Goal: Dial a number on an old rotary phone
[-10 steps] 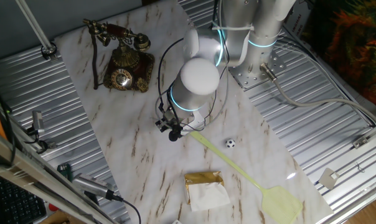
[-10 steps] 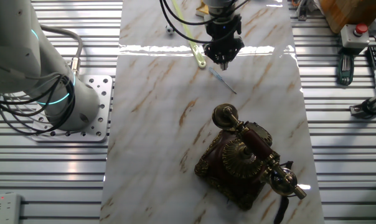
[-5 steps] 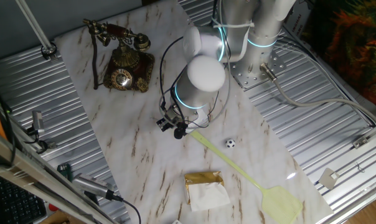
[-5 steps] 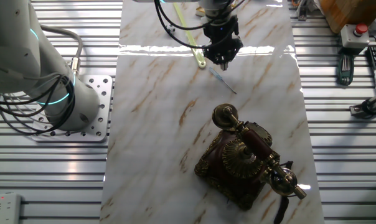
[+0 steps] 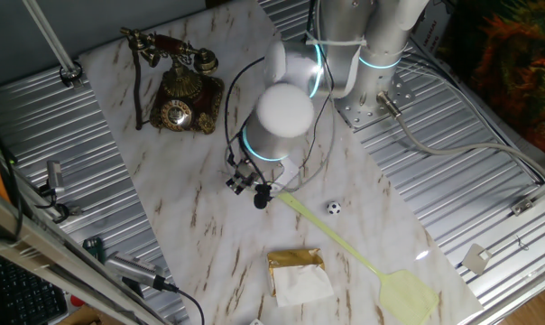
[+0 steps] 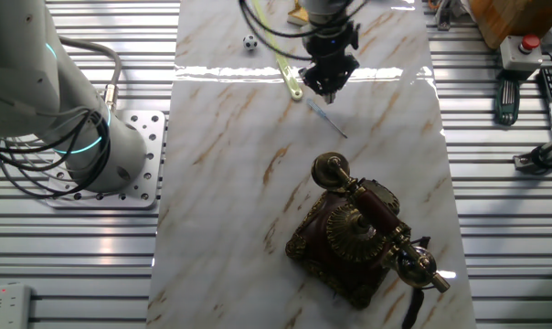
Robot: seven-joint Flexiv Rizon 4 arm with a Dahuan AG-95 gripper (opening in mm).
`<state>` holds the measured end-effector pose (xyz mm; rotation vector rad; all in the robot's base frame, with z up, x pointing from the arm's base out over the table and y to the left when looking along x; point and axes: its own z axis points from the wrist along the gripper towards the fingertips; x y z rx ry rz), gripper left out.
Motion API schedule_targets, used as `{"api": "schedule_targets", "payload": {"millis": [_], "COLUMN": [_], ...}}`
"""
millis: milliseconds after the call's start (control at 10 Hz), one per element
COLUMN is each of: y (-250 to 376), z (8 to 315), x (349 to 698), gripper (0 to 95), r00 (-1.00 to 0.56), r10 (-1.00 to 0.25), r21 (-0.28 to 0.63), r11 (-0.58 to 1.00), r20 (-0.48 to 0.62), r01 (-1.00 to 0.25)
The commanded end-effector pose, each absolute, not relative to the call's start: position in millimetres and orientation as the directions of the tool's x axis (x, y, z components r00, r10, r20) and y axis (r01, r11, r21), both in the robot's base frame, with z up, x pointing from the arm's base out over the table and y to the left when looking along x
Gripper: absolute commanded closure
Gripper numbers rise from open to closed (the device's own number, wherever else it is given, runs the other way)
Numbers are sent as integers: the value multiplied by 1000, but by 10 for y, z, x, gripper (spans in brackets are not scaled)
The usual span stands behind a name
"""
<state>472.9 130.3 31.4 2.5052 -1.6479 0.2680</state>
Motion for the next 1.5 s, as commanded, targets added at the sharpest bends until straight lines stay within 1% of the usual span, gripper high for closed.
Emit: {"api": "schedule_targets", "payload": {"millis": [100, 600, 1200, 1500], "y": [1316, 1316, 1401, 1418], "z": [312, 312, 269, 267], "x": [4723, 4723, 4740, 4741], "gripper": [950, 950, 950, 950], "r00": [441, 432, 487, 500], "r10": [-884, -893, -871, -864], "r21": [64, 68, 90, 97], "r11": [-436, -427, -482, -494], "r20": [155, 123, 58, 58], "r01": [-898, -902, -872, -864]}}
